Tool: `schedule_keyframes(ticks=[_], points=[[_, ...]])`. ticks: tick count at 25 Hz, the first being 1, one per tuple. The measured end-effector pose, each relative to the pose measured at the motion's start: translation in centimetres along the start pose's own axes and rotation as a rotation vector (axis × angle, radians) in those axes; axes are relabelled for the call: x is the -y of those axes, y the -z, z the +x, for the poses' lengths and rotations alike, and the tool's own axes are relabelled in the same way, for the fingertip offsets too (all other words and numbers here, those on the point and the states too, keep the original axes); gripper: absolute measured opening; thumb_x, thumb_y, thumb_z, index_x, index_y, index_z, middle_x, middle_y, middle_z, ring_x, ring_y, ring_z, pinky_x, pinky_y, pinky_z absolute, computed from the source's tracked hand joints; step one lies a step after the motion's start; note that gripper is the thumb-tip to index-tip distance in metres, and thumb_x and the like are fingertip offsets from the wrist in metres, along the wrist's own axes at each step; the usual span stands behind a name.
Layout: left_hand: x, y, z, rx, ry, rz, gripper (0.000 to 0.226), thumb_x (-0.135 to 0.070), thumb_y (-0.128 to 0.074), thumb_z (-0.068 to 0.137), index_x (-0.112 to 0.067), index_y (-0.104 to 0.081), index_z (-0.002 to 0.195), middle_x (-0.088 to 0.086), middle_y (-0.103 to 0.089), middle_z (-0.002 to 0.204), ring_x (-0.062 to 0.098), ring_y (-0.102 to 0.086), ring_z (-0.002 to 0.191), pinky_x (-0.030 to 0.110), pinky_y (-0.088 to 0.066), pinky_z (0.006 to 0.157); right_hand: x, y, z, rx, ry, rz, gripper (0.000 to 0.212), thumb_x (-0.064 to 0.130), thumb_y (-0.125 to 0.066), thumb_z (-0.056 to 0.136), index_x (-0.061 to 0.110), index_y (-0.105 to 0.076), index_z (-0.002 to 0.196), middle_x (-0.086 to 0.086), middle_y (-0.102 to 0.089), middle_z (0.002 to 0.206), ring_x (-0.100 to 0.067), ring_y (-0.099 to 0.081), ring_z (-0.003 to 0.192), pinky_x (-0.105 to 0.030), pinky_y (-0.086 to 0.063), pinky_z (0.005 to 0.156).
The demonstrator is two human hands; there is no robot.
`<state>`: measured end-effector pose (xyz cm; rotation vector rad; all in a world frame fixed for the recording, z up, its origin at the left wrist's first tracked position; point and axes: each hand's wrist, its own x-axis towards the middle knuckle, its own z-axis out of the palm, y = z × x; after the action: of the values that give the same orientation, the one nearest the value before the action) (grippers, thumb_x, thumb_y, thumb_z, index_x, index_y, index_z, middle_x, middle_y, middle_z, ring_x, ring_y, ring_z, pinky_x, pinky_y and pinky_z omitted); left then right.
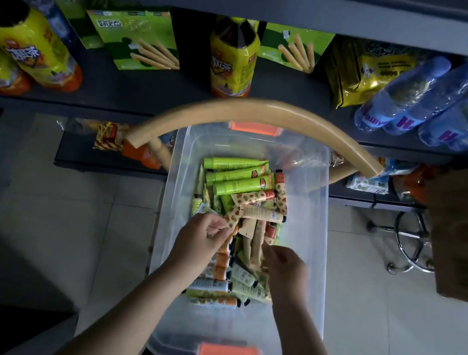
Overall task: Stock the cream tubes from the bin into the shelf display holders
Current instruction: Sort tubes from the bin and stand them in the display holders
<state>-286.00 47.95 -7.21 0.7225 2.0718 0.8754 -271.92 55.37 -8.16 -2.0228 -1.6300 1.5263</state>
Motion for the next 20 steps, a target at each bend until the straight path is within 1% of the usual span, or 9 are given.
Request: schedule_keyframes(ticks=[3, 5, 7, 10, 12, 13, 15, 17, 20], points=[[0.5, -2.1, 3.8, -0.043, 0.131, -0.021, 0.020, -0.023, -0.057, 0.091, -0.008, -0.061, 0.103, 0.003, -0.065, 0.107, 0.009, -0.055, 0.092, 0.015, -0.039, 0.071, -0.8, -1.9, 2.1, 0.039, -0.119, 0.061, 0.018, 0.022, -0.064, 0.086, 0.010, -0.066, 0.073, -0.002, -0.062, 0.065, -0.022, -0.058, 0.065, -0.027, -0.045, 0.059], [1.2, -3.7, 5.6, -0.095, 0.189, 0.023, 0.023, -0.024, -0.056, 0.092, -0.007, -0.062, 0.105, 0.005, -0.066, 0.109, 0.012, -0.057, 0.094, 0.019, -0.038, 0.073, -1.2, -2.8, 4.2, 0.017, -0.262, 0.211, 0.028, 0.023, -0.065, 0.085, 0.015, -0.062, 0.059, -0.008, -0.062, 0.063, -0.024, -0.058, 0.063, -0.034, -0.048, 0.064], [2.0, -4.9, 7.0, -0.124, 0.185, 0.061, 0.026, -0.027, -0.056, 0.091, -0.006, -0.062, 0.106, 0.005, -0.066, 0.109, 0.013, -0.058, 0.095, 0.020, -0.038, 0.076, -1.4, -3.3, 6.3, -0.006, -0.378, 0.329, 0.037, 0.027, -0.067, 0.084, 0.011, -0.060, 0.052, -0.014, -0.061, 0.064, -0.025, -0.056, 0.061, -0.038, -0.048, 0.065], [2.1, -6.0, 8.7, -0.165, 0.139, 0.054, 0.028, -0.030, -0.058, 0.090, -0.006, -0.065, 0.103, 0.000, -0.066, 0.100, 0.010, -0.058, 0.090, 0.018, -0.038, 0.071, -0.7, -3.7, 8.4, -0.010, -0.532, 0.545, 0.034, 0.022, -0.066, 0.087, 0.005, -0.058, 0.058, -0.013, -0.055, 0.061, -0.023, -0.052, 0.054, -0.034, -0.052, 0.060], [1.9, -6.4, 9.9, -0.183, 0.172, 0.117, 0.031, -0.038, -0.058, 0.089, -0.008, -0.066, 0.090, -0.003, -0.064, 0.086, 0.011, -0.058, 0.078, 0.020, -0.037, 0.060, -0.2, -4.2, 9.3, 0.011, -0.640, 0.733, 0.029, 0.017, -0.065, 0.088, -0.007, -0.059, 0.073, -0.014, -0.050, 0.066, -0.022, -0.050, 0.056, -0.041, -0.058, 0.076], [1.9, -6.6, 10.4, -0.174, 0.234, 0.170, 0.037, -0.043, -0.057, 0.089, -0.009, -0.063, 0.075, -0.003, -0.062, 0.074, 0.011, -0.055, 0.066, 0.021, -0.033, 0.053, -0.2, -4.6, 9.8, 0.007, -0.663, 0.783, 0.034, 0.018, -0.065, 0.088, -0.015, -0.058, 0.084, -0.016, -0.052, 0.071, -0.025, -0.053, 0.061, -0.044, -0.055, 0.085], [1.9, -7.0, 11.6, -0.133, 0.453, 0.224, 0.053, -0.054, -0.056, 0.084, -0.010, -0.051, 0.055, 0.000, -0.054, 0.059, 0.016, -0.050, 0.054, 0.024, -0.029, 0.045, -0.3, -5.0, 10.8, -0.016, -0.678, 0.798, 0.041, 0.023, -0.067, 0.086, -0.017, -0.057, 0.088, -0.019, -0.058, 0.076, -0.026, -0.058, 0.064, -0.044, -0.055, 0.084], [2.0, -7.4, 12.4, -0.122, 0.637, 0.150, 0.056, -0.059, -0.060, 0.077, -0.008, -0.052, 0.055, 0.005, -0.058, 0.065, 0.022, -0.056, 0.062, 0.025, -0.035, 0.046, -0.4, -5.5, 11.4, -0.070, -0.675, 0.735, 0.039, 0.029, -0.072, 0.081, -0.007, -0.061, 0.069, -0.013, -0.062, 0.060, -0.024, -0.059, 0.059, -0.041, -0.056, 0.074], [2.0, -8.4, 13.1, -0.129, 0.685, 0.008, 0.049, -0.051, -0.068, 0.075, -0.003, -0.060, 0.065, 0.010, -0.065, 0.079, 0.027, -0.062, 0.075, 0.031, -0.048, 0.063, -0.9, -6.2, 11.6, -0.140, -0.656, 0.629, 0.047, 0.033, -0.078, 0.074, 0.005, -0.058, 0.042, -0.006, -0.062, 0.044, -0.023, -0.061, 0.054, -0.037, -0.054, 0.065]])
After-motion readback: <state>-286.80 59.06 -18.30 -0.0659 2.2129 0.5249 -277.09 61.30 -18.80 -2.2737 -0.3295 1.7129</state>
